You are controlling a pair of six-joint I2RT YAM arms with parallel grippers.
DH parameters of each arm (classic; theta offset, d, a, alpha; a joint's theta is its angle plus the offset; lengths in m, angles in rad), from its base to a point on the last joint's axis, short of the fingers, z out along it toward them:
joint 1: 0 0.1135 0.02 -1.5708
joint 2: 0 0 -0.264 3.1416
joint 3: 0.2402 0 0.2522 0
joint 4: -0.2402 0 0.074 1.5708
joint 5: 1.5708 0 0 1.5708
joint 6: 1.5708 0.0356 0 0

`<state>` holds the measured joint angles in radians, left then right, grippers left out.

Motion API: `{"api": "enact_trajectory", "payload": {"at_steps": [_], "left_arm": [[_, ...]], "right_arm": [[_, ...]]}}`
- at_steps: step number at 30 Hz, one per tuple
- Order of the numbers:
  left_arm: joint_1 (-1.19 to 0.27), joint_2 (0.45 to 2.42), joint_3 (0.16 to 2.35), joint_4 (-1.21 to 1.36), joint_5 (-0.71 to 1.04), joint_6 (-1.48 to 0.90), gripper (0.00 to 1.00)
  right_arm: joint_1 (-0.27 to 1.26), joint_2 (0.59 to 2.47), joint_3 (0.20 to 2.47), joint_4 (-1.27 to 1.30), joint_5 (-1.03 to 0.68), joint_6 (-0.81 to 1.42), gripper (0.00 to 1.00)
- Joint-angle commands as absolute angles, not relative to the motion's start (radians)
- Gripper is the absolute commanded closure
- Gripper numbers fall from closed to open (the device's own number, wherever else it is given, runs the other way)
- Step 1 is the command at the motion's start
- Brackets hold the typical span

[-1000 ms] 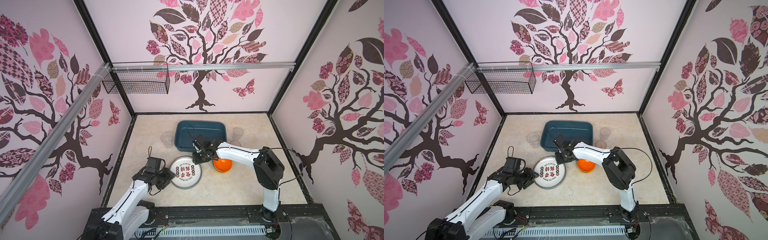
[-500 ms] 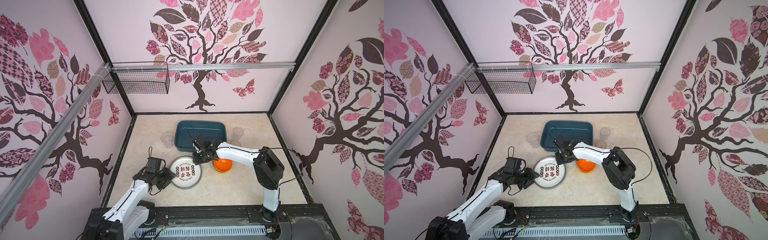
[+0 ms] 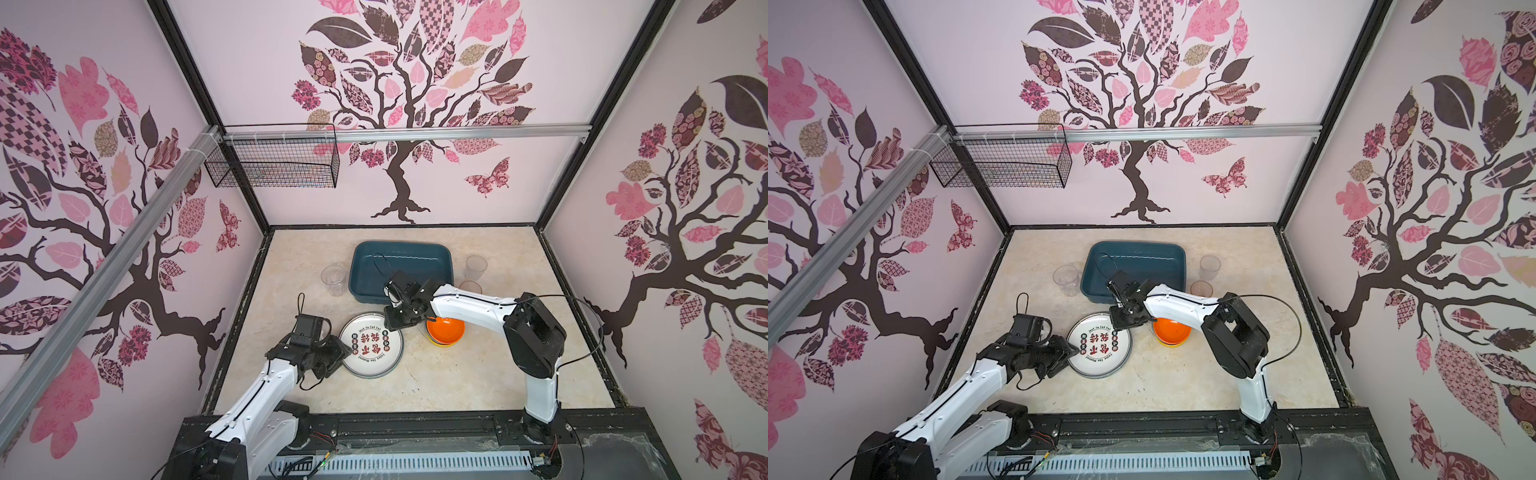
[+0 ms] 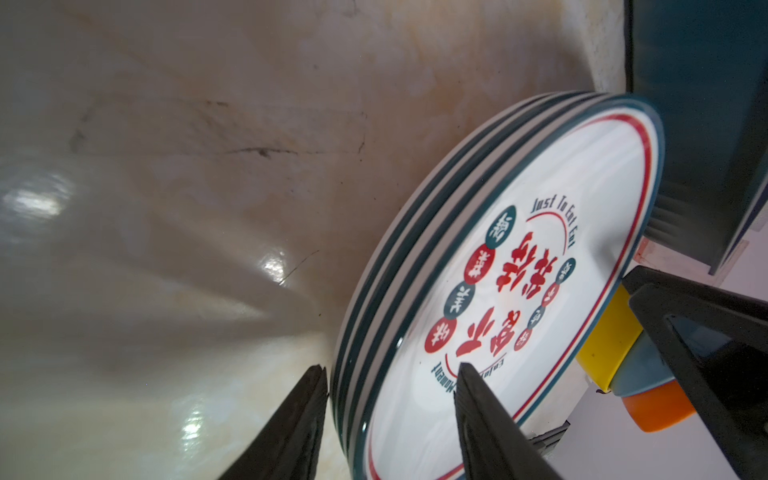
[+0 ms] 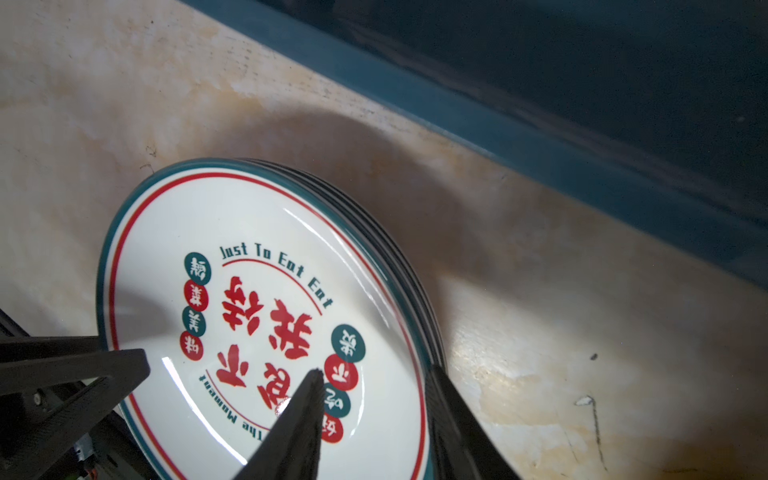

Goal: Place the mixed dishes into the plastic bin

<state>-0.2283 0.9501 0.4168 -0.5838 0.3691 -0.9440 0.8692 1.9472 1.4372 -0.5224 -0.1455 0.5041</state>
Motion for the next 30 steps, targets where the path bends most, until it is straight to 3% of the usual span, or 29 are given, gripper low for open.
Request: {"api": "enact_trajectory", "payload": {"at_steps": [1,30], "left_arm": [[-0.231,0.953,0.396,-0.577,0.373,-0.938,0.47],[-0.231,0.947,0.397,-0.582,0.37,-0.937,0.48]], "right_arm": [[0.874,1.987,1.468,-0.531,-0.166,0.495,0.57],[0.875,1.907,1.438,-0.525,-0.109,0.504,0.54]]}}
